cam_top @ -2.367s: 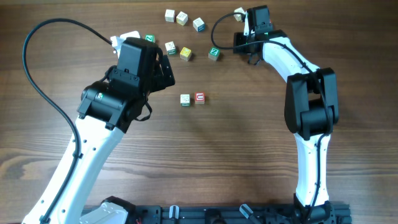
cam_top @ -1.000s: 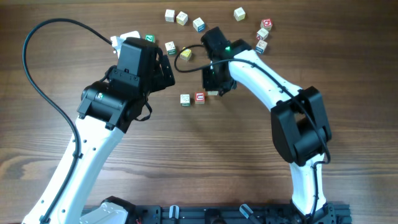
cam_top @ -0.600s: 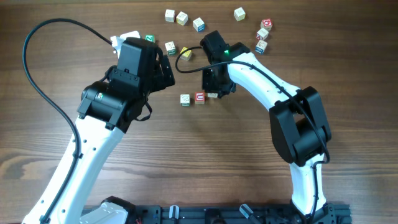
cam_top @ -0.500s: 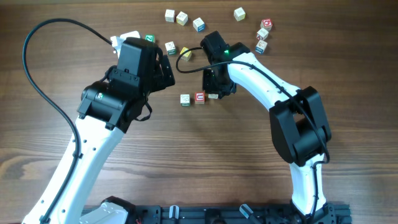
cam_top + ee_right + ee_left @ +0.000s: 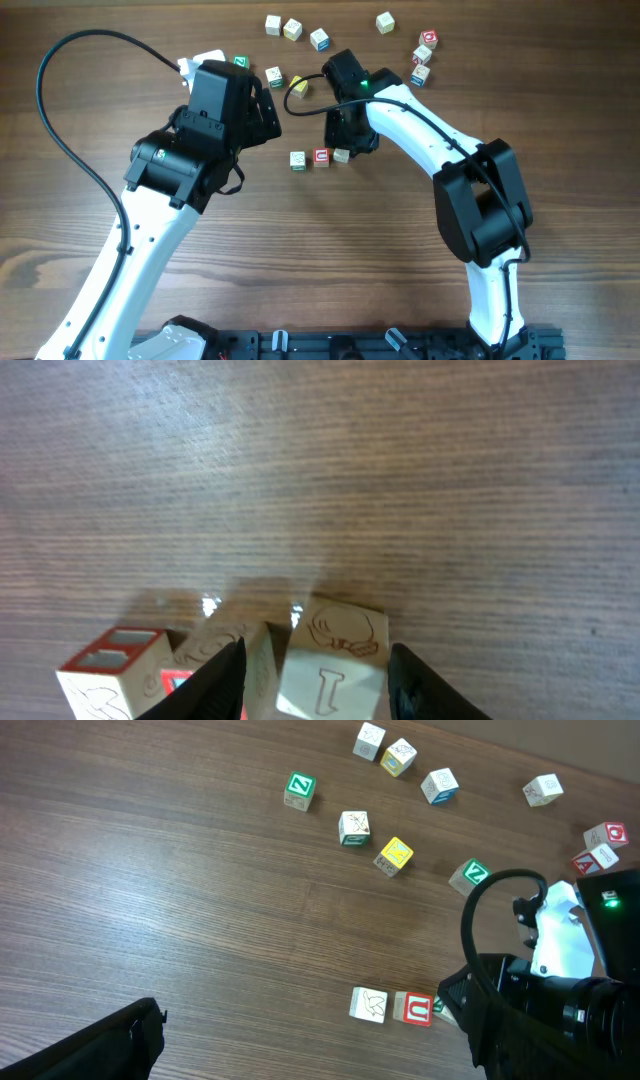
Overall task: Form a horizontal line
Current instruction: 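Place the block to the right of the U block in line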
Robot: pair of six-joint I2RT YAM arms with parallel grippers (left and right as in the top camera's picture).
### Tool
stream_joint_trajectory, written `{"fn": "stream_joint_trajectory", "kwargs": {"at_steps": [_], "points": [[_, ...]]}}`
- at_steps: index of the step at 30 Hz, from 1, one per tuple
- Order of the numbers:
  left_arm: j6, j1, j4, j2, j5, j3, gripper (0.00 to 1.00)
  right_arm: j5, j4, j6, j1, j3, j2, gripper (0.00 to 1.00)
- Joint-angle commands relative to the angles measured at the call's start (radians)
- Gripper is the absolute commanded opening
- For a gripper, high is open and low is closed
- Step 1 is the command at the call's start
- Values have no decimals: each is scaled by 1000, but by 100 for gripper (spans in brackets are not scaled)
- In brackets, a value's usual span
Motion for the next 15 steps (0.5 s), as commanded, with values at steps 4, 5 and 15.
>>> {"fn": "stream_joint_trajectory", "kwargs": {"at_steps": [4, 5, 15], "points": [[-2, 6, 2, -8, 5, 8, 100, 10, -21, 31, -2, -10, -19, 45], [-2, 6, 2, -8, 5, 8, 100, 10, -35, 32, -2, -10, -18, 43], [-2, 6, 2, -8, 5, 8, 100, -13, -70, 27, -2, -10, -18, 22]]}}
